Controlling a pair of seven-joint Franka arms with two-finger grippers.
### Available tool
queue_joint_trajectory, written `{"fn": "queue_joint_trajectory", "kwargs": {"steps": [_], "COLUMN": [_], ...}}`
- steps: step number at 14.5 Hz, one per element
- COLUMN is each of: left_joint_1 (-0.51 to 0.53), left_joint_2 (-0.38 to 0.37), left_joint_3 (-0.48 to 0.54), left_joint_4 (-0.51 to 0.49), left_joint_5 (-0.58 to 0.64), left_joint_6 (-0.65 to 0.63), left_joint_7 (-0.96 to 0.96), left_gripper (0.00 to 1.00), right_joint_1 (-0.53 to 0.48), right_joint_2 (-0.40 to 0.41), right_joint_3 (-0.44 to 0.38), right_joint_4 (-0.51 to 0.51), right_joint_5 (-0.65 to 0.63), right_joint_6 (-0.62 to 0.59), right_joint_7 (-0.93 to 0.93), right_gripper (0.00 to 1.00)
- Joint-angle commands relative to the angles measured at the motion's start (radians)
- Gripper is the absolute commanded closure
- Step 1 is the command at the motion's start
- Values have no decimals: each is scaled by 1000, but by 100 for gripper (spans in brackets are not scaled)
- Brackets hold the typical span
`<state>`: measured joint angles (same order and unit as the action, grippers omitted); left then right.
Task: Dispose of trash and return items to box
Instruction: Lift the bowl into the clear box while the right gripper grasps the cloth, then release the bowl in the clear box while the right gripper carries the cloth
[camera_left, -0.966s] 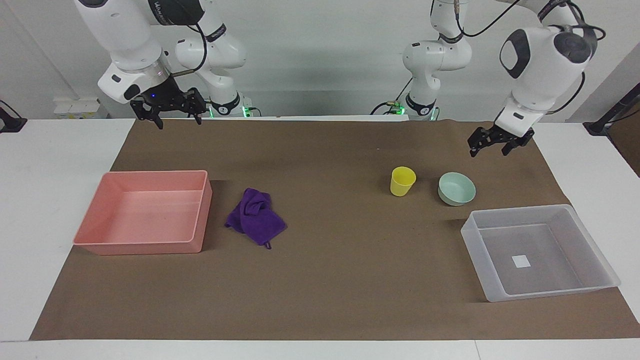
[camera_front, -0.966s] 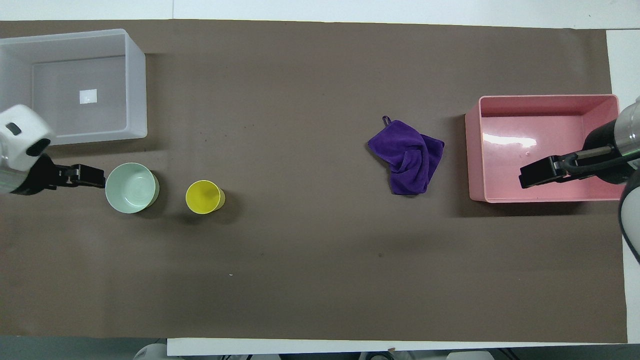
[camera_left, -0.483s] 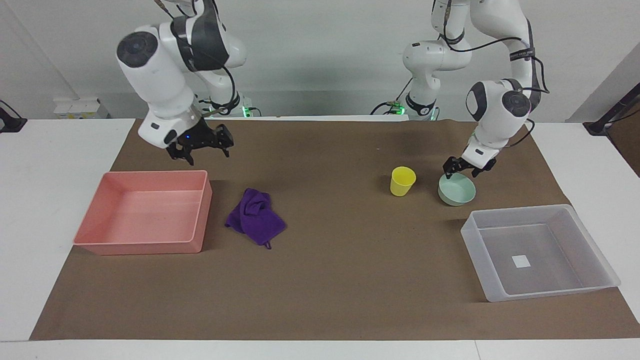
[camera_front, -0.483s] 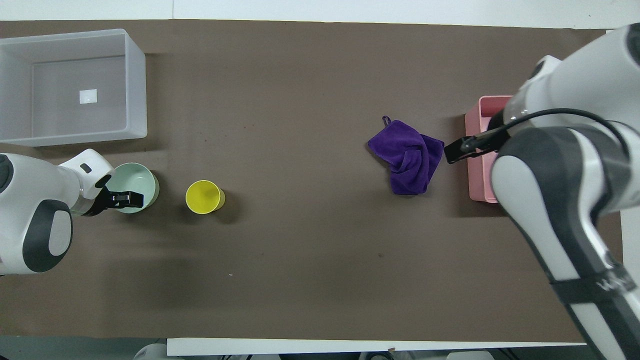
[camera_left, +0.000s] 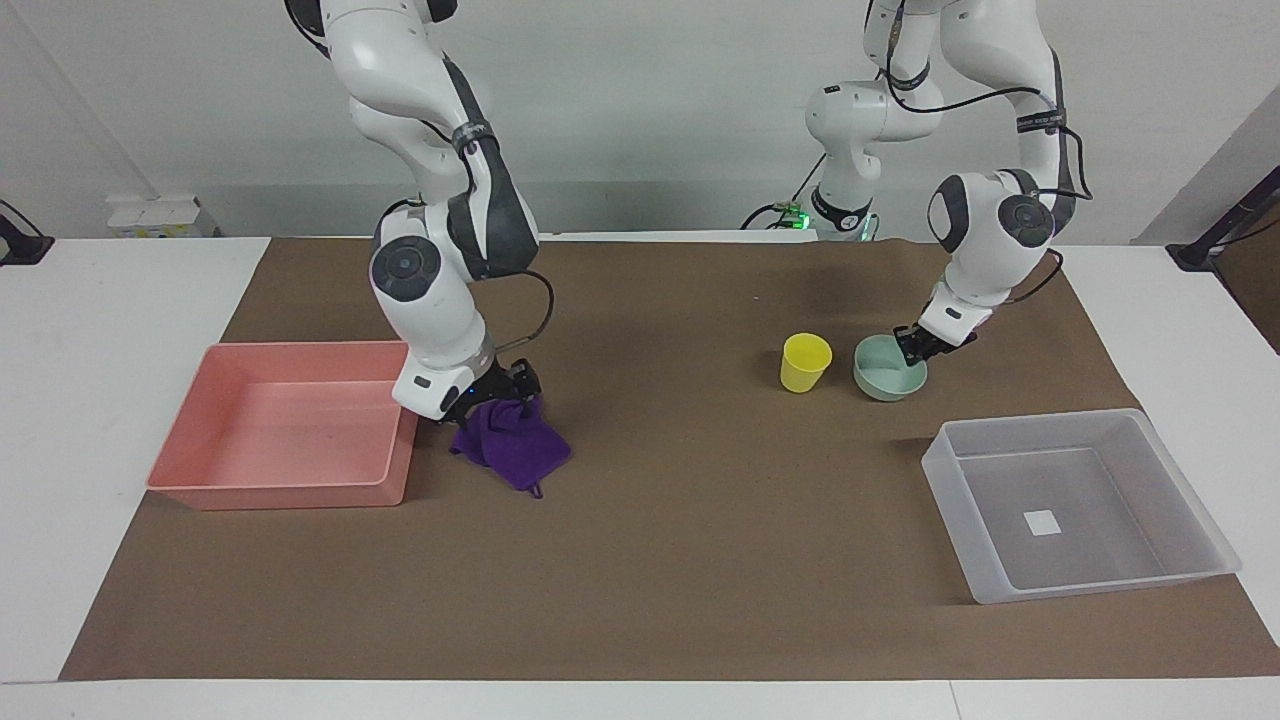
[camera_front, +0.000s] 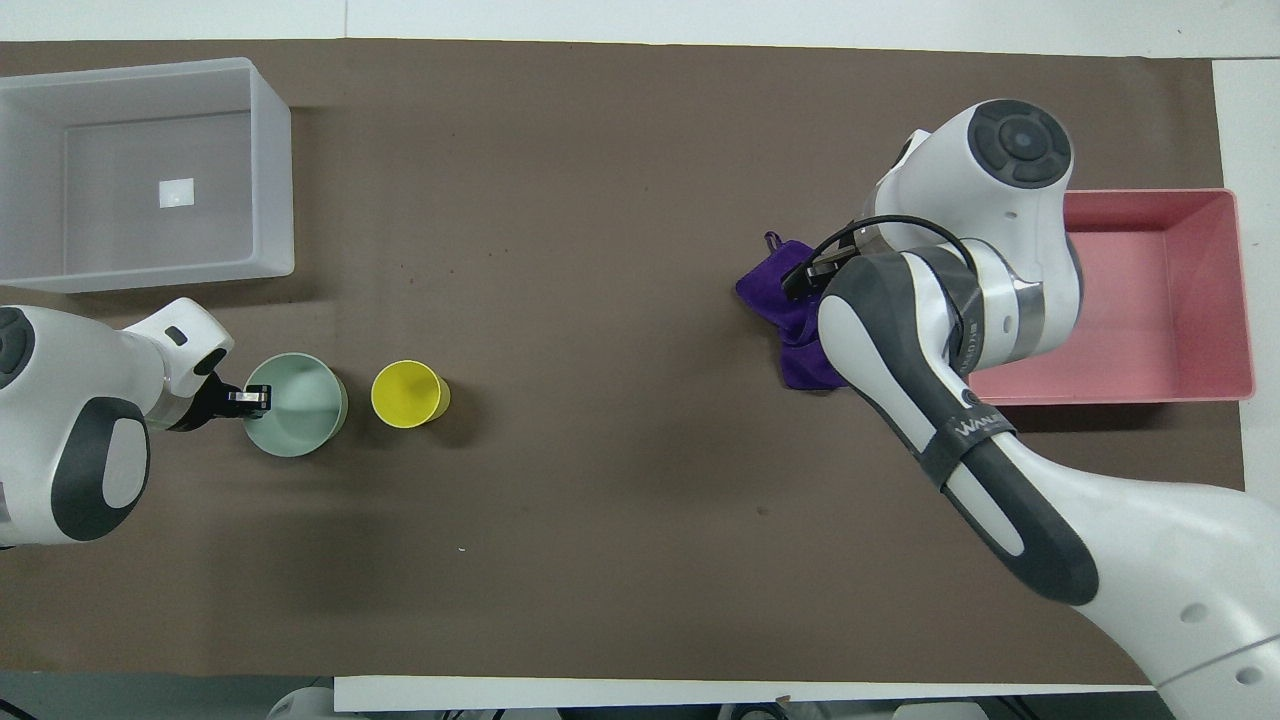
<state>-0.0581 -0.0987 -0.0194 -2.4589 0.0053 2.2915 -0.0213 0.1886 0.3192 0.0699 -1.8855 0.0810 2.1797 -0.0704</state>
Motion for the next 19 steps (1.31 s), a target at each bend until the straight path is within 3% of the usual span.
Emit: {"fn": "queue_joint_trajectory", "kwargs": {"steps": [1,4,5,6,8,10,13,16,19], "left_joint_1": [9,9,9,11,33,113,159,169,184], "left_joint_2": [11,21,16,26,109,225,457,606,651], "left_joint_3": [2,1,1,7,10,10,10,10,10], "left_joint_4": [46,206,298,399,579,736,949,988,960], "left_joint_5": [10,10,9,5,-25,-82,-87,-88,-91], "left_joint_6": [-32,-221,-333,-427,-475,-411,-333,-198,-181], "left_joint_7": [4,1,6,9,4,4,4,3,4], "left_gripper": [100,100,100,100,100,100,100,100,100], "right_joint_1": [9,0,-1,-3,-6,-11,-12,-41,-83], "right_joint_2": [20,17,17,17,12,-11,-75,-123,-150], "right_joint_3": [2,2,1,1,1,-2,-5,-7,-7], "right_joint_4": [-49,-53,-53,-53,-44,-23,-9,54,150], "right_joint_5": [0,0,0,0,0,0,-1,-3,-18], "right_joint_6": [69,57,49,49,45,0,-66,-173,-303], "right_joint_7": [-2,-3,-2,0,-2,-2,-2,-2,-6], "right_gripper": [25,79,94,100,100,100,100,100,100]}}
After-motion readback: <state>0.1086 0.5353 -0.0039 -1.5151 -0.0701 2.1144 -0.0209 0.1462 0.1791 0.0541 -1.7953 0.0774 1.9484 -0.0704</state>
